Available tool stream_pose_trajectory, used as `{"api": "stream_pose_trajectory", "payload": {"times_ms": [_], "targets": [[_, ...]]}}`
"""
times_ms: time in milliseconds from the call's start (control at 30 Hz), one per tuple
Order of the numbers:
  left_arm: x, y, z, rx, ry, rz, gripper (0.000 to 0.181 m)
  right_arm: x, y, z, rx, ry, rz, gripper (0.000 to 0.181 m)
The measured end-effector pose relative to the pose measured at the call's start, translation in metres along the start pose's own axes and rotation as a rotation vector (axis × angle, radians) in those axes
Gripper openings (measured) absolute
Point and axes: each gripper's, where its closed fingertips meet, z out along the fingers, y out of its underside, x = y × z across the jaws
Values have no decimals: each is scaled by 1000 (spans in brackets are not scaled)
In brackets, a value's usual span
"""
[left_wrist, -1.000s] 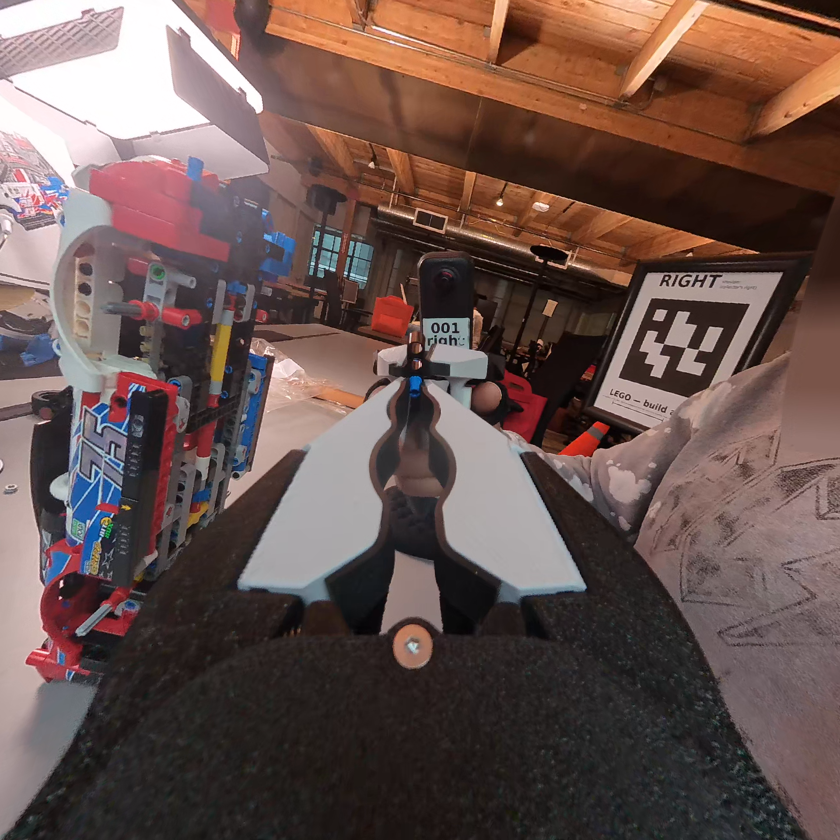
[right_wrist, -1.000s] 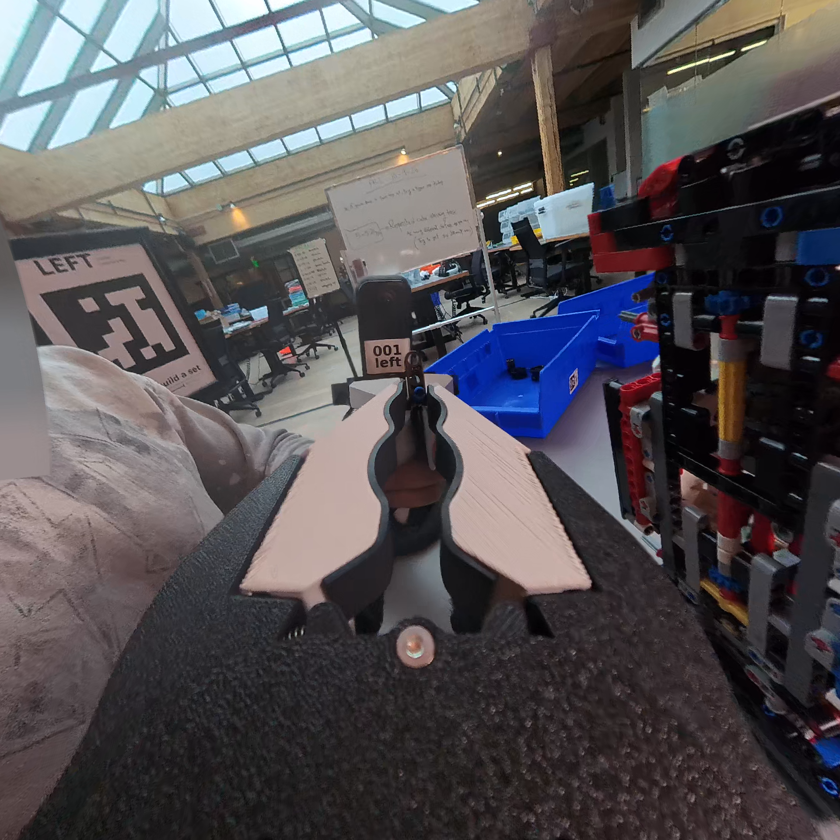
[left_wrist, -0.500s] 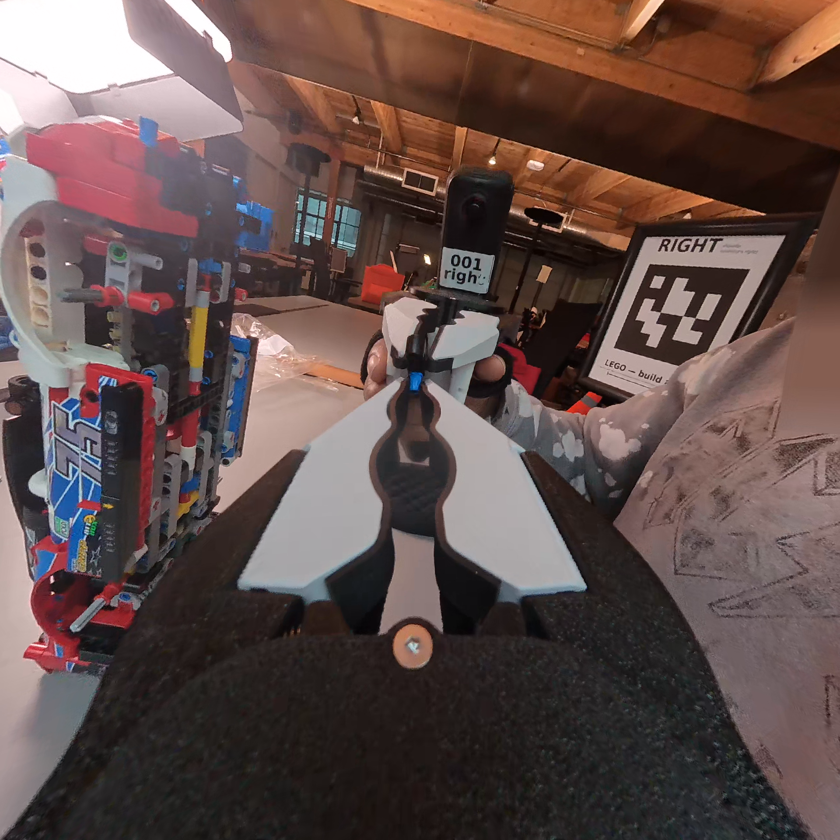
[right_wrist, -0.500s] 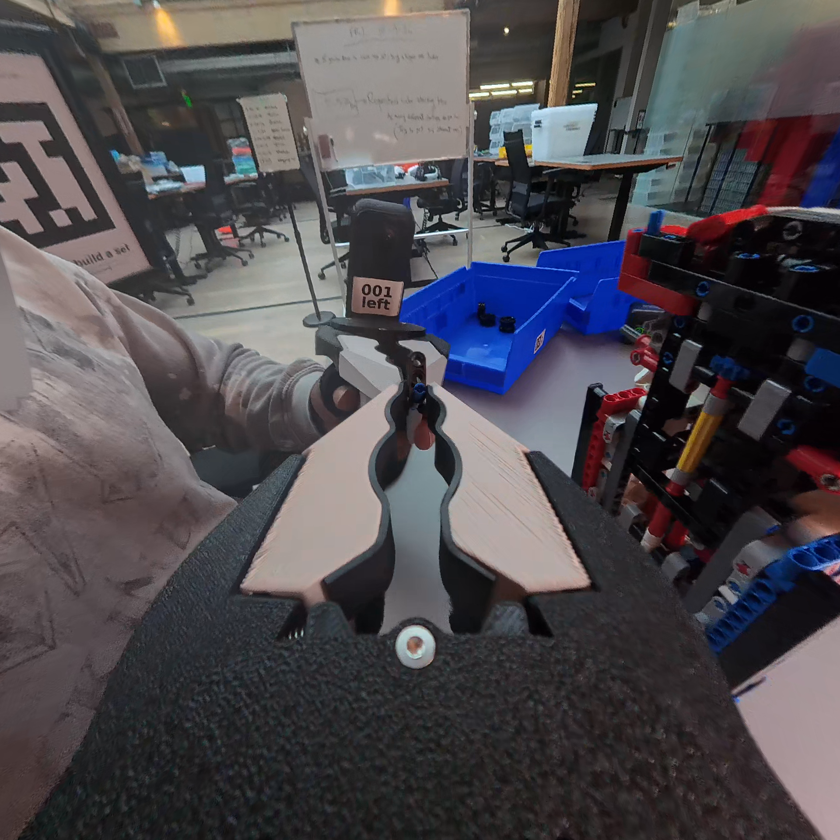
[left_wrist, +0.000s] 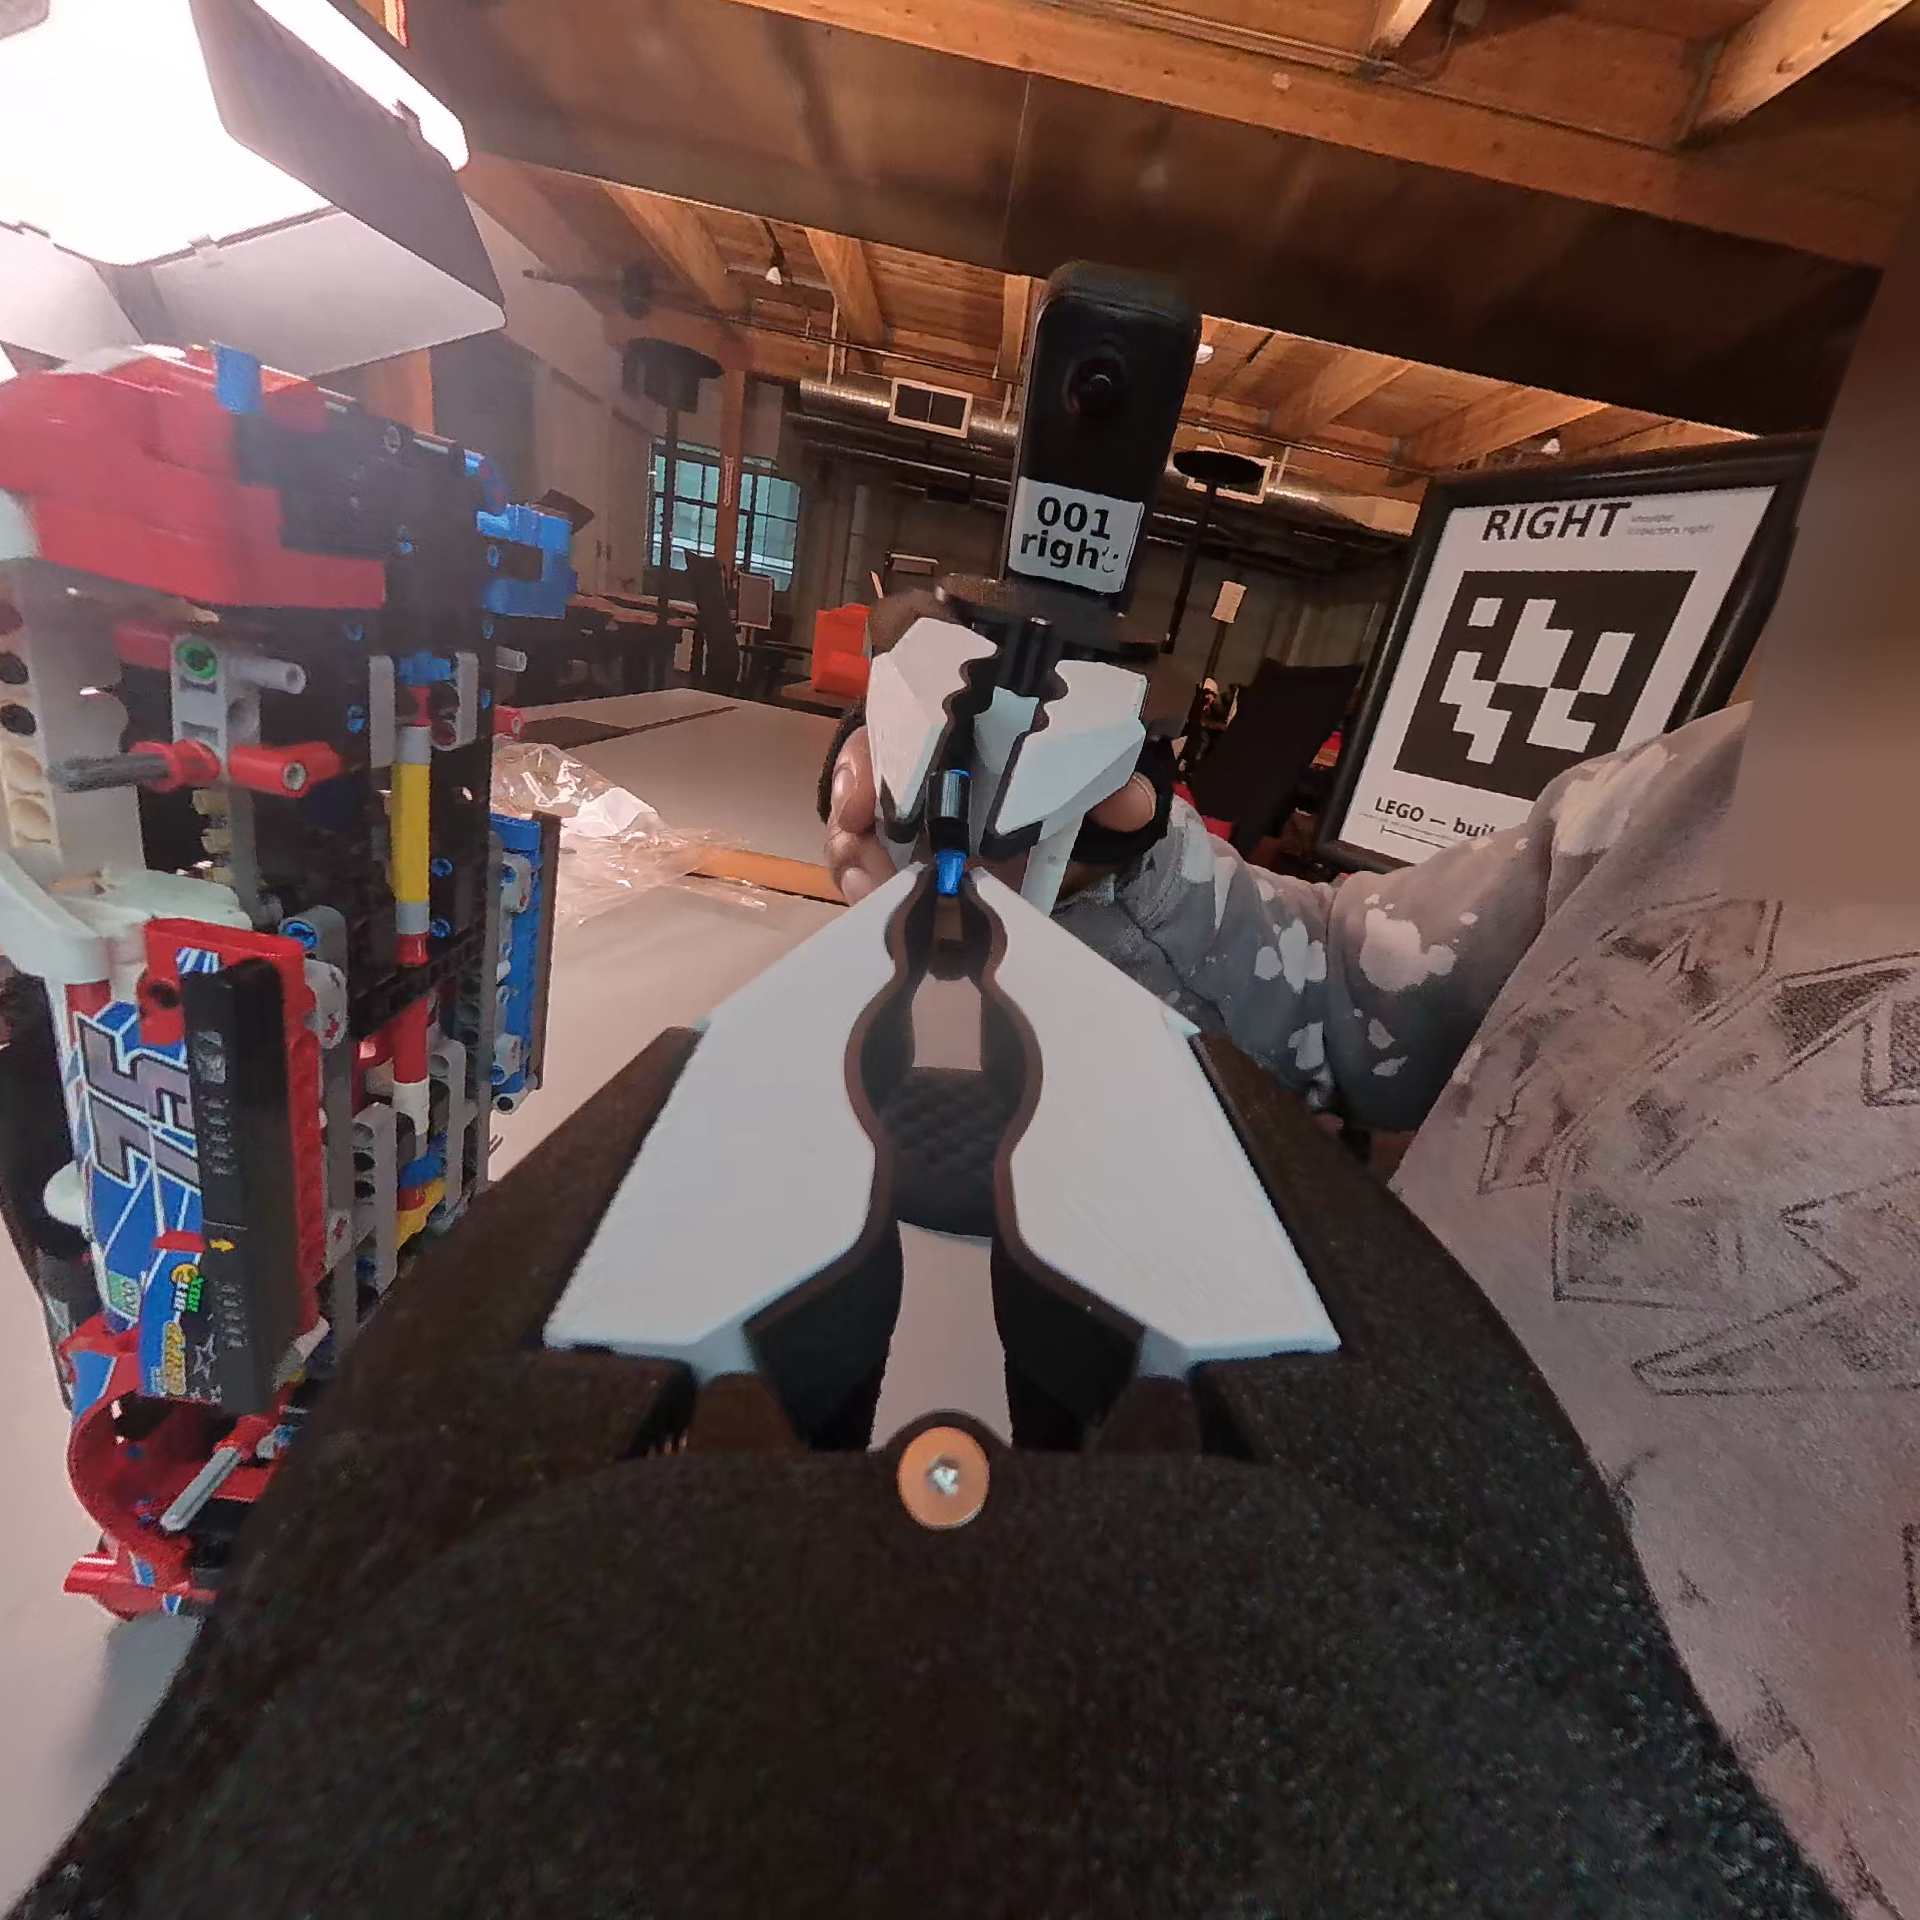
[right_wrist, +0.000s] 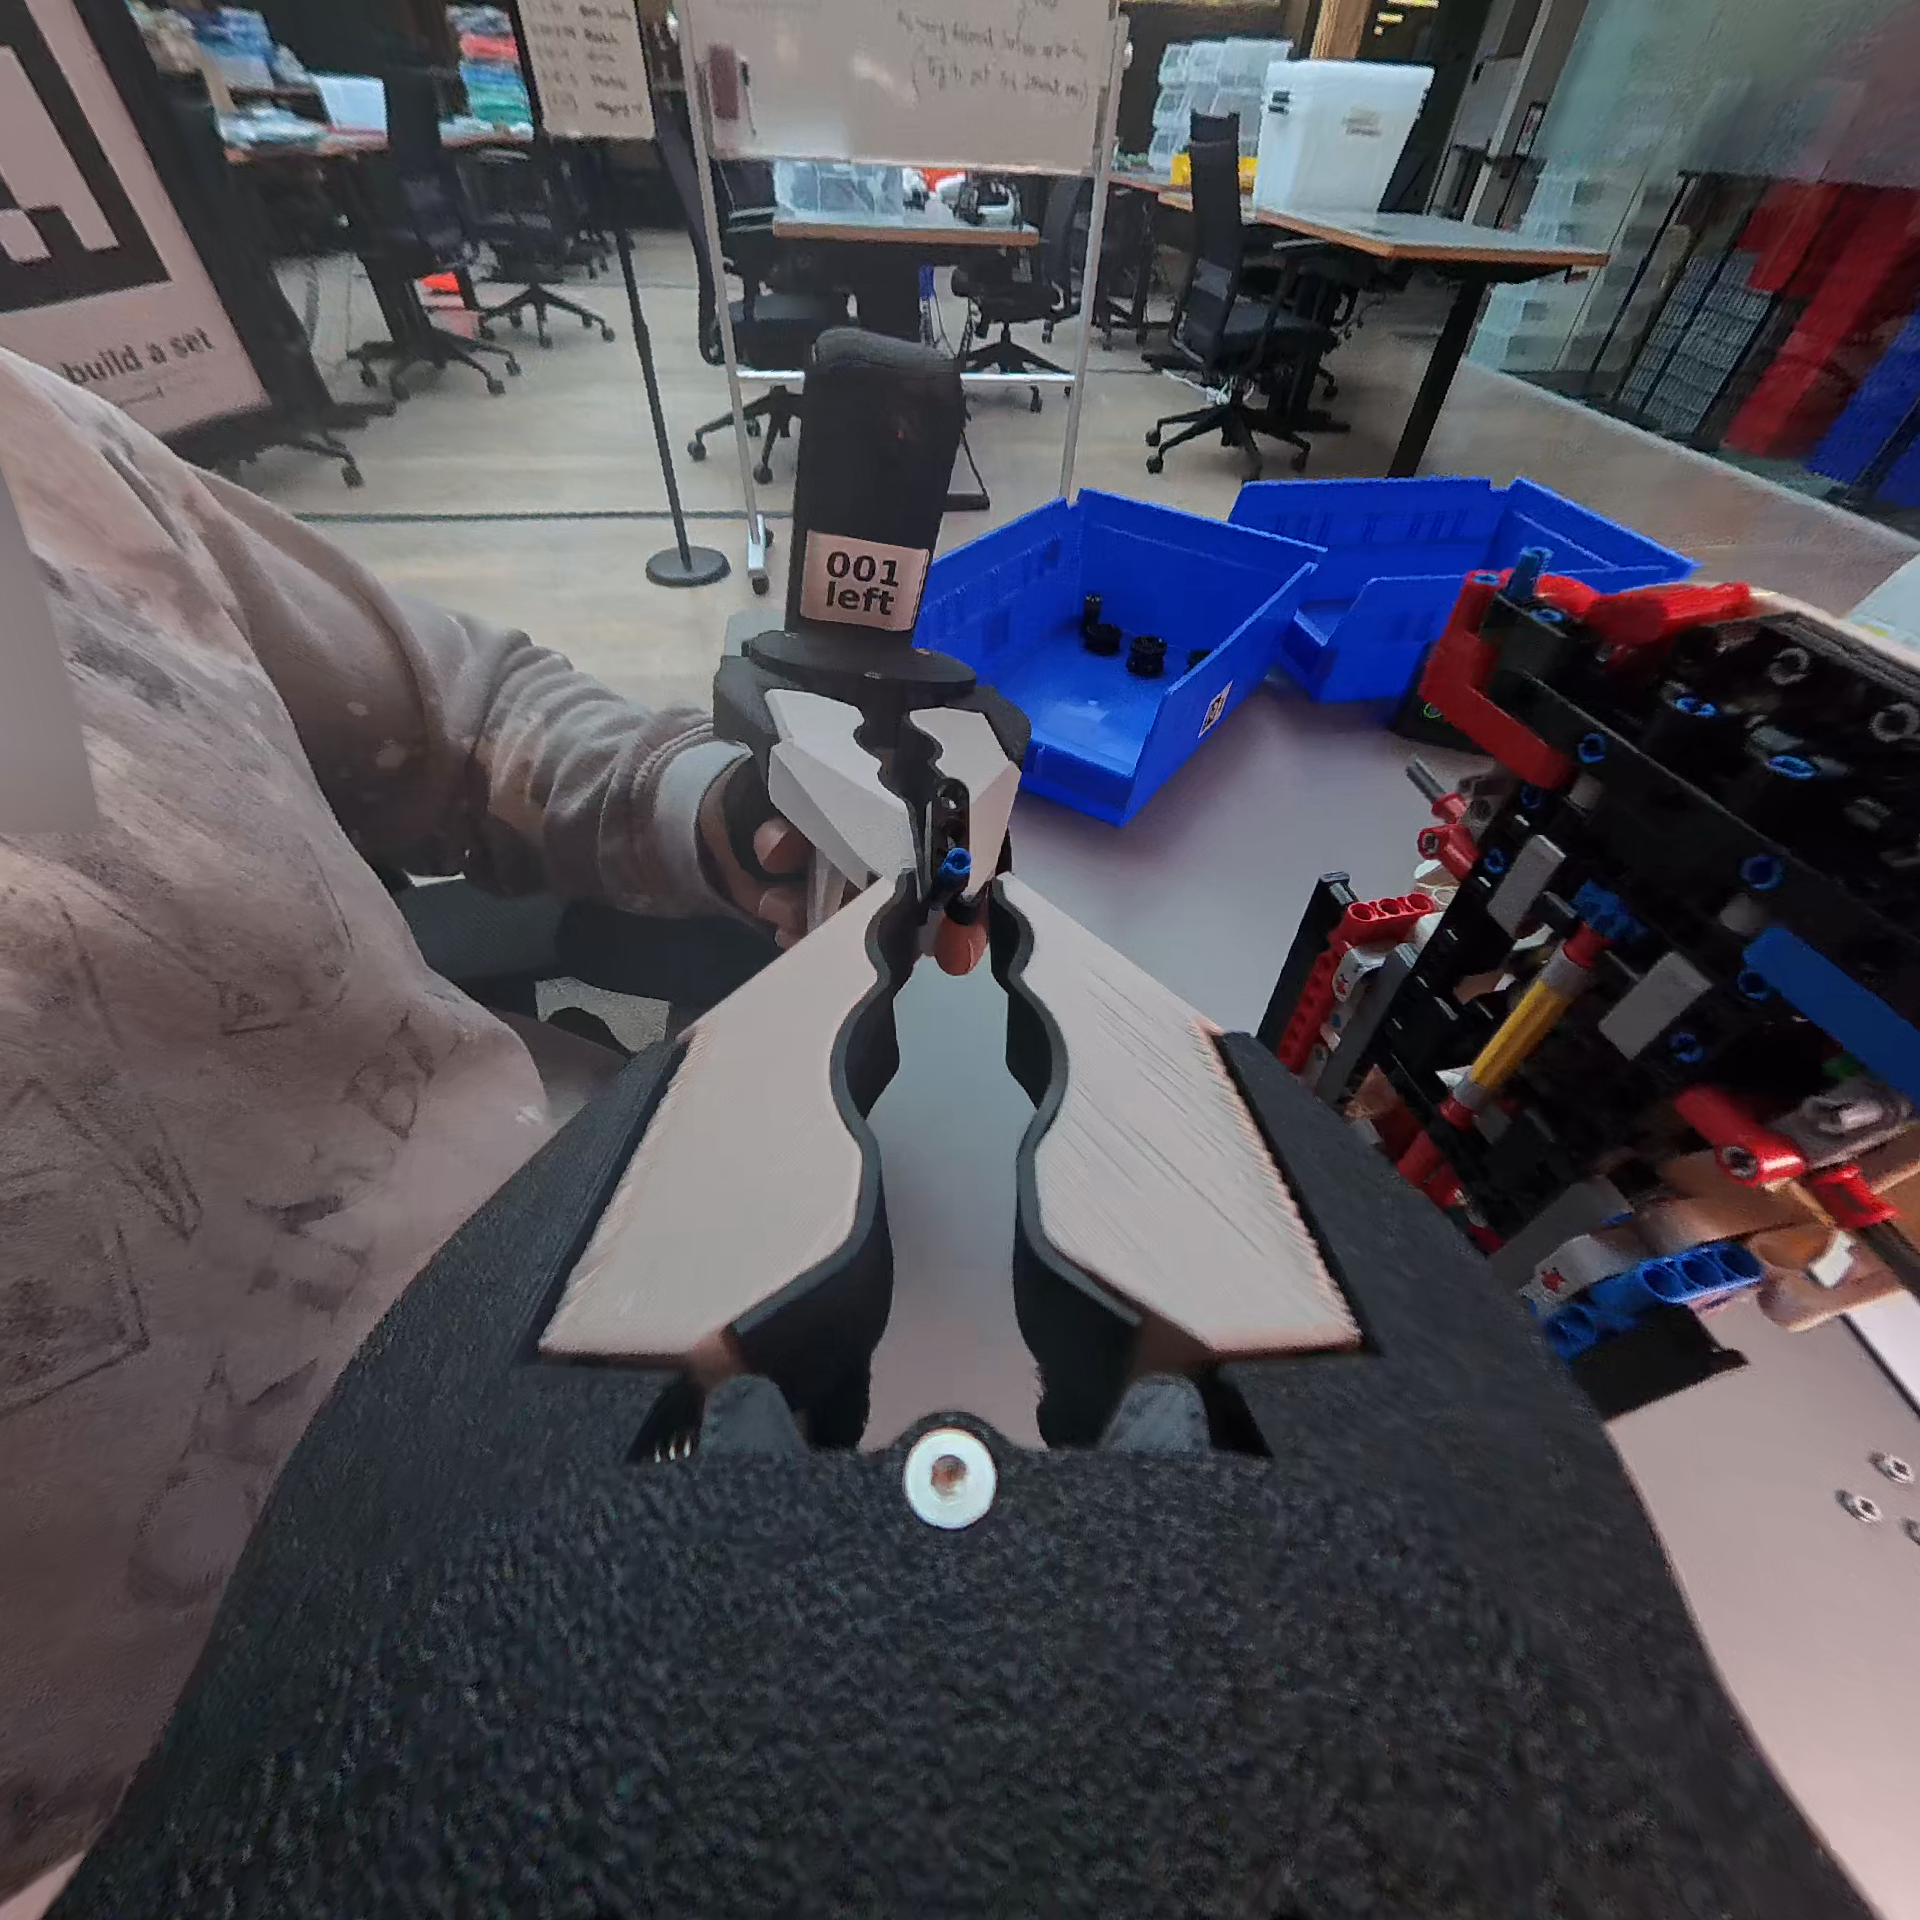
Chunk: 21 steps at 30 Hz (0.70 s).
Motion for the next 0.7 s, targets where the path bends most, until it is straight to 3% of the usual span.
{"api": "stream_pose_trajectory", "payload": {"times_ms": [367,500,600,700], "targets": [[0,-3,7,-33,11,20,4,-1,-8,-1,-121,-18,-71,6],[-23,-20,1,-87,-99,87,37,23,-33,-24,-167,31,-130,6],[-65,-54,-13,-103,-308,256,51,72,-47,-53,-345,122,-249,6],[-95,-69,-11,-173,-387,304,71,101,-52,-66,-499,67,-248,6]]}}
